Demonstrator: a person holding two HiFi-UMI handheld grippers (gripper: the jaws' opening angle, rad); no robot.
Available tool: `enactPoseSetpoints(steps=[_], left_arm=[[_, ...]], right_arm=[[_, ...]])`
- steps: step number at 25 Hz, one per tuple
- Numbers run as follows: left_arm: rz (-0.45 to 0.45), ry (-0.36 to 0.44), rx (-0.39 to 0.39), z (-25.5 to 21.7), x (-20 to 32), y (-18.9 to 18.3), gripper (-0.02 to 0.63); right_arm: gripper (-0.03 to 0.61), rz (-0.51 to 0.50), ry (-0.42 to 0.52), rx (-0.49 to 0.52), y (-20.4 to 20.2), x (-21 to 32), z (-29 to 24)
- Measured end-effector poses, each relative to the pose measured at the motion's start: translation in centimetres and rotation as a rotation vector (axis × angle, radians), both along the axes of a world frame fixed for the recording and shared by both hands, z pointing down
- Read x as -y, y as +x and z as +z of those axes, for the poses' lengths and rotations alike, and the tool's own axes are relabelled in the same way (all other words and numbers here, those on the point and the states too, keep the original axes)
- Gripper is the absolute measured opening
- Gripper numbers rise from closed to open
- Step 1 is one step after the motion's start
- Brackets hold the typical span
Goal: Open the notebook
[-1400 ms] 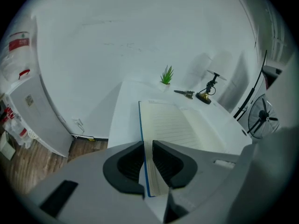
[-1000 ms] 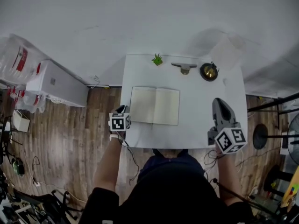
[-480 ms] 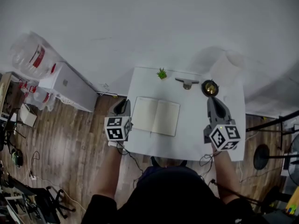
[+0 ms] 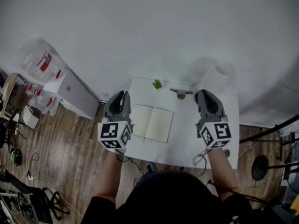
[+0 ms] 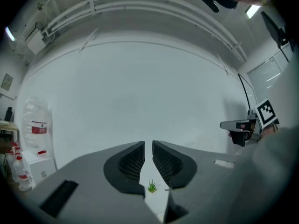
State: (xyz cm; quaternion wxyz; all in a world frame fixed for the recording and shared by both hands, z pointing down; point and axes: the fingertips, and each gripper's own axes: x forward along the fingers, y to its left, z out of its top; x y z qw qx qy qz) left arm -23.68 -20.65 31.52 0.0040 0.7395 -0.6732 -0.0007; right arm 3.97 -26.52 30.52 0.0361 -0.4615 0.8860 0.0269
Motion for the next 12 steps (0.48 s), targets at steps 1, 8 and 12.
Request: enactPoseSetpoints(steps=[1, 8, 12], left_arm=[[0.0, 0.023, -0.001, -1.0, -0.3, 0.5, 0.051], [-0.043, 0.132, 0.032, -5.5, -1.5, 1.6, 0.048], [-0.063, 0.131, 0.033, -5.7, -1.8, 1.4, 0.043]], right_arm=[[0.006, 0.006, 0.027, -0.005, 0.2, -0.2, -0.7], [0.006, 0.06, 0.179, -0.029, 2.7, -0.6, -4.2], [0.005, 0.057, 0.154, -0.022, 3.9, -0.2, -3.9]])
